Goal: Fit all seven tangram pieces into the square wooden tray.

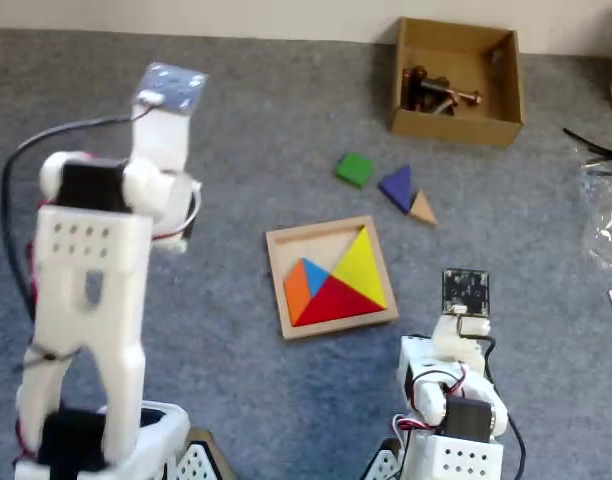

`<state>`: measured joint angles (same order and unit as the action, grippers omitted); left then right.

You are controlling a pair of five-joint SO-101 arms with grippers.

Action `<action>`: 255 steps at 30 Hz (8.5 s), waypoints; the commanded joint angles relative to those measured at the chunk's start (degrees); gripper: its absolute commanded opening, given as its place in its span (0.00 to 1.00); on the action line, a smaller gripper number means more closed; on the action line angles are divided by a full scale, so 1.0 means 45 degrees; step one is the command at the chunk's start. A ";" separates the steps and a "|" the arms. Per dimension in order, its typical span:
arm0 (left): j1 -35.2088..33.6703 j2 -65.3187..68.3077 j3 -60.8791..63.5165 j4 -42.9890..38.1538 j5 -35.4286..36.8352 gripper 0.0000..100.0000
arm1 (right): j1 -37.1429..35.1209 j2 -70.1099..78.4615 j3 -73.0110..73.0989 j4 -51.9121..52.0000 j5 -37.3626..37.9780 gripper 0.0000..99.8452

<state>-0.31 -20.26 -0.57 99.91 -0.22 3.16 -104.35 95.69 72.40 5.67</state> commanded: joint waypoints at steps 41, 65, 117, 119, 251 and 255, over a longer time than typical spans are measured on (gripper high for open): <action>-0.1670 -1.4681 1.6596 -0.4454 0.0078 0.01 | -0.0205 -0.0186 0.1455 -0.0205 -0.0137 0.00; -0.1827 -1.8667 2.1597 -0.6701 0.0039 0.01 | -0.0244 -0.0186 0.1455 -0.0205 -0.0117 0.00; -0.1807 -1.8667 2.1734 -0.5392 0.0078 0.01 | 0.4679 0.2432 -0.7179 -0.0498 0.0039 0.01; -0.1807 -1.8686 2.1734 -0.5392 0.0078 0.01 | 0.4620 0.4288 -0.8195 -0.0537 0.0000 0.01; -0.1827 -1.8686 2.1734 -0.5392 0.0059 0.01 | -0.2393 3.6620 -3.3612 -0.4151 0.3438 0.32; -0.1827 -1.8686 2.1734 -0.5392 0.0059 0.01 | -0.2374 3.7832 -3.4061 -0.4269 0.3438 0.31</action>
<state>-7.78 -103.60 95.96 75.38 -0.22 -8.26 63.65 -54.46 55.08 21.67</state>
